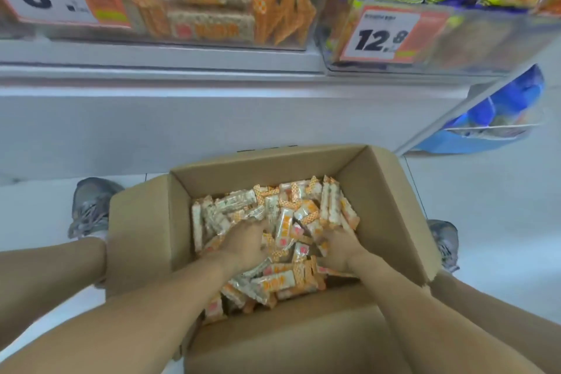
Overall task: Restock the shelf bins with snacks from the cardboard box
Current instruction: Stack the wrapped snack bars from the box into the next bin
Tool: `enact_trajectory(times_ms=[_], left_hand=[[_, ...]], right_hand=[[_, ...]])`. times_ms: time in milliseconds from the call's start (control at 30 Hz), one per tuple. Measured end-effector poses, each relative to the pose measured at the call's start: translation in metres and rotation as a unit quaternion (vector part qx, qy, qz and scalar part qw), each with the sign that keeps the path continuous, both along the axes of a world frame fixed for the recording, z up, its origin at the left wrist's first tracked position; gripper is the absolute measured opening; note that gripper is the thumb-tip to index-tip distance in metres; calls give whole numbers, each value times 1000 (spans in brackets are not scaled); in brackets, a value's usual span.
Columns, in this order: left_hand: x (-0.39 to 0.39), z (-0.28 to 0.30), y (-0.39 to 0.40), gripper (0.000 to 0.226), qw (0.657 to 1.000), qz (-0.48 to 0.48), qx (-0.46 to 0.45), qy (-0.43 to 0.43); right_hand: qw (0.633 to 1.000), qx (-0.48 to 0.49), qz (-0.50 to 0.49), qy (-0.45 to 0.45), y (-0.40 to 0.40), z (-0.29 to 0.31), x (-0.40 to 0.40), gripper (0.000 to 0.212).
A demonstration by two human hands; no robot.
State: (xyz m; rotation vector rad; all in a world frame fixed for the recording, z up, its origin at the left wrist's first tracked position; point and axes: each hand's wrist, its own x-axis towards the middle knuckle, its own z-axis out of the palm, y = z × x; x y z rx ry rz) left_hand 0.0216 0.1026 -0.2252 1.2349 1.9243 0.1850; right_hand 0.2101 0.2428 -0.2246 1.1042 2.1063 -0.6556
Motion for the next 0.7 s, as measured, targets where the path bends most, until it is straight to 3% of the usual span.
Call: enact_trajectory(times_ms=[67, 167, 267, 367, 467, 600, 633, 700], left_hand=[[3, -12, -8, 68, 998, -10, -58, 12], [9, -30, -17, 74, 998, -6, -68, 16], [10, -39, -20, 52, 997, 23, -62, 42], [13, -40, -22, 10, 992, -29, -101, 68], [10, -30, -17, 25, 995, -28, -91, 36], [0, -19, -11, 42, 991, -69, -114, -15], [-1, -20, -14, 49, 988, -65, -132, -42], [-1, -21, -22, 69, 978, -59, -179, -89]], right_hand=[[997, 23, 45, -57, -4, -9, 14, 50], [994, 2, 39, -104, -15, -13, 25, 53], [993, -31, 19, -112, -21, -18, 29, 46], [989, -97, -49, -99, -19, -18, 25, 37], [969, -188, -147, -62, -10, -2, 4, 21], [961, -222, -162, -23, -12, 10, -11, 64], [963, -219, -153, -25, -17, 6, -12, 67], [965, -211, -150, -29, -30, -4, -11, 54]])
